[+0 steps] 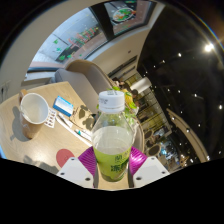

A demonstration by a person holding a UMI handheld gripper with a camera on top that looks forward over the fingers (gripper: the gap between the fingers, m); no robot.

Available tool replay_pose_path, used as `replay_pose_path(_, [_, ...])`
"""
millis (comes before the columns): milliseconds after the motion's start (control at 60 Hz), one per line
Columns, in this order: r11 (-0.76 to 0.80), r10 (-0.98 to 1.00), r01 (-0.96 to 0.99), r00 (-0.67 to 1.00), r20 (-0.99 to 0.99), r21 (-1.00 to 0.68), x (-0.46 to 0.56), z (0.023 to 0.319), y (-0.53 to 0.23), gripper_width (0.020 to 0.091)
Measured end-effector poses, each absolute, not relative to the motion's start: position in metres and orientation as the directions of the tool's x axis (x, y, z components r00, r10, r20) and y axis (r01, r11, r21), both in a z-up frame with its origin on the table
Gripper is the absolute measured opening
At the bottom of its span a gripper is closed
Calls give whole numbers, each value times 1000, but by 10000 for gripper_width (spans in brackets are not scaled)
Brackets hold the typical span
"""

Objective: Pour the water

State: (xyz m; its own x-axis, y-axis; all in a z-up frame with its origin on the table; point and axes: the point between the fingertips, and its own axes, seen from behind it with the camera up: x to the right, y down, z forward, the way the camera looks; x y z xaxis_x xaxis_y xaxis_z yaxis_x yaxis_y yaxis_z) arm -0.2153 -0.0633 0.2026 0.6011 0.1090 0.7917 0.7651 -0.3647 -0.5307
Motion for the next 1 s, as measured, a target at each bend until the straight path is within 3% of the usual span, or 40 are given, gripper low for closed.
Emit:
replay_pose_path(150, [-268,136,941,248,959,-206,-241,225,-38,390])
replay_pose_path(333, [-203,211,968,-105,972,149,-266,211,-22,396])
replay_pose_path(483, [-123,213,923,-335,918,365,-280,201,-17,395])
replay_pose_path(633, [-62,181,876,-461,869,478,-292,200,-15,393])
replay_pose_path(717, [-63,191,885,-444,876,462,-292,201,-16,393])
replay_pose_path(817, [-75,211,943,-303,930,324,-293,207,-21,395])
replay_pose_path(1000, [-110,279,962,270,922,-248,-300,226,-34,398])
